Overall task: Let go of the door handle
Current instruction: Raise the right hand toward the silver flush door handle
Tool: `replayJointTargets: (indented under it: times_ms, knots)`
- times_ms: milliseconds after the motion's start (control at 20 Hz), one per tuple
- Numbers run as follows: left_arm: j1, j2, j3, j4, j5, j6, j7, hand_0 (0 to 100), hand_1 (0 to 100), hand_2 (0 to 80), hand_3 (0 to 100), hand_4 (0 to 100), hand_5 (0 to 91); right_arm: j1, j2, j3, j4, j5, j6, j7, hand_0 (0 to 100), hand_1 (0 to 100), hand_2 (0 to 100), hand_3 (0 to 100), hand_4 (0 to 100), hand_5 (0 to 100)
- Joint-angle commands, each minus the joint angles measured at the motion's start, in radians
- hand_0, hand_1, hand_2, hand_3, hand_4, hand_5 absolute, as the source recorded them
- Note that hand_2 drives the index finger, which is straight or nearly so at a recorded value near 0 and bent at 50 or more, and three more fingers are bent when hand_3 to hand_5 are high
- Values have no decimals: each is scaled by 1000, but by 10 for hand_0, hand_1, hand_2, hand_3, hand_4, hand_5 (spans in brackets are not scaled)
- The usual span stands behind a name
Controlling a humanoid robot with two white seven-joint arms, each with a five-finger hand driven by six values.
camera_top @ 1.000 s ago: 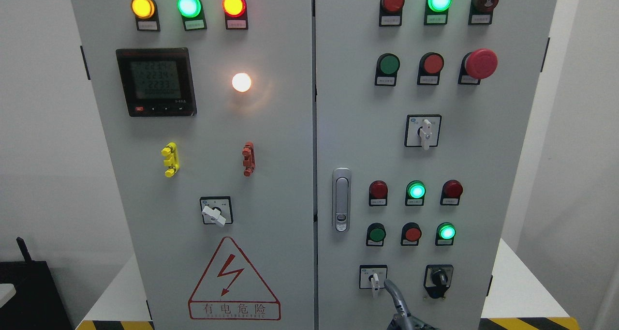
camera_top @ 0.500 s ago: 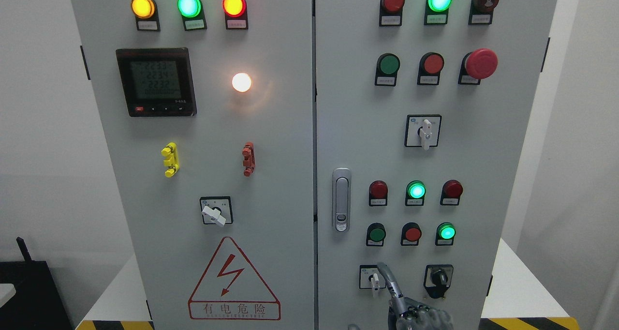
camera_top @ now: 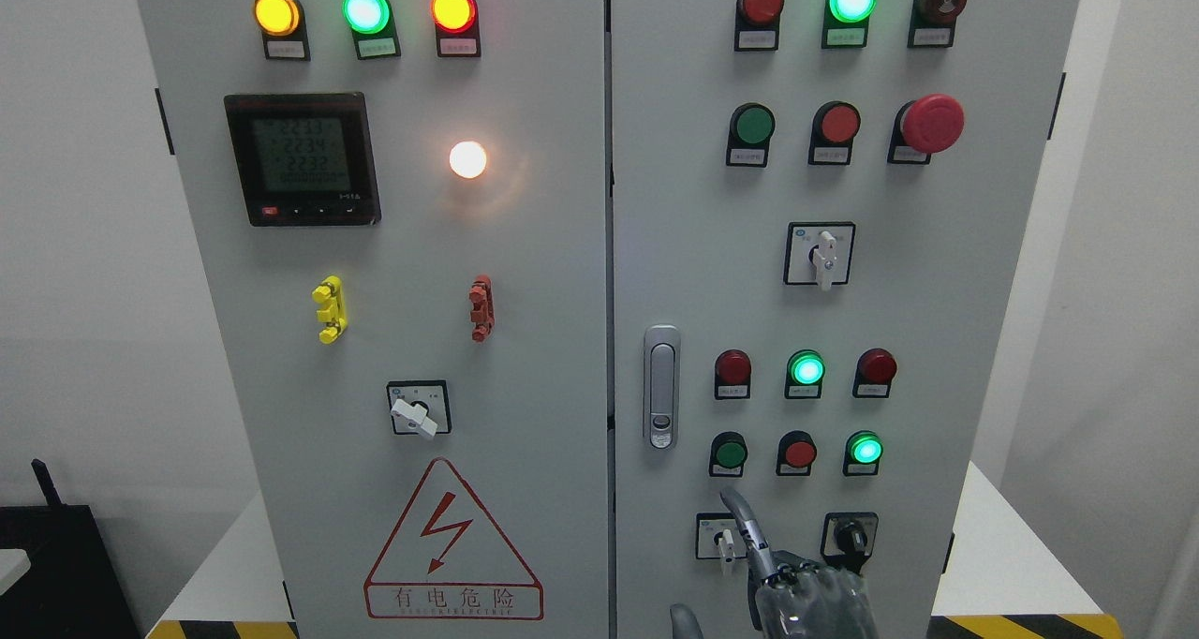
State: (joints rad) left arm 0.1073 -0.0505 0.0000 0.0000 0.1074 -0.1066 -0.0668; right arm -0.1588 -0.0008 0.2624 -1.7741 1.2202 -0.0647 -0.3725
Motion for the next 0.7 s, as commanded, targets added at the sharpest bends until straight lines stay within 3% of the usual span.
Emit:
replayJointTargets:
  times_ms: [0,500,650]
  knots:
    - [0,0,-14,20,0,1,-1,120,389,0,0,0,0,-48,16,-2,58,27,11,20,288,287,0,1000,1000,1000]
    - [0,0,-14,20,0,1,-1,120,389,0,0,0,0,-110,21,44,110,58,48,78,292,278,0,1000,1000,1000]
    - [0,0,-14,20,0,1,-1,120,389,0,0,0,0,-142,47,69,134,62,63,76,292,277,0,1000,1000,1000]
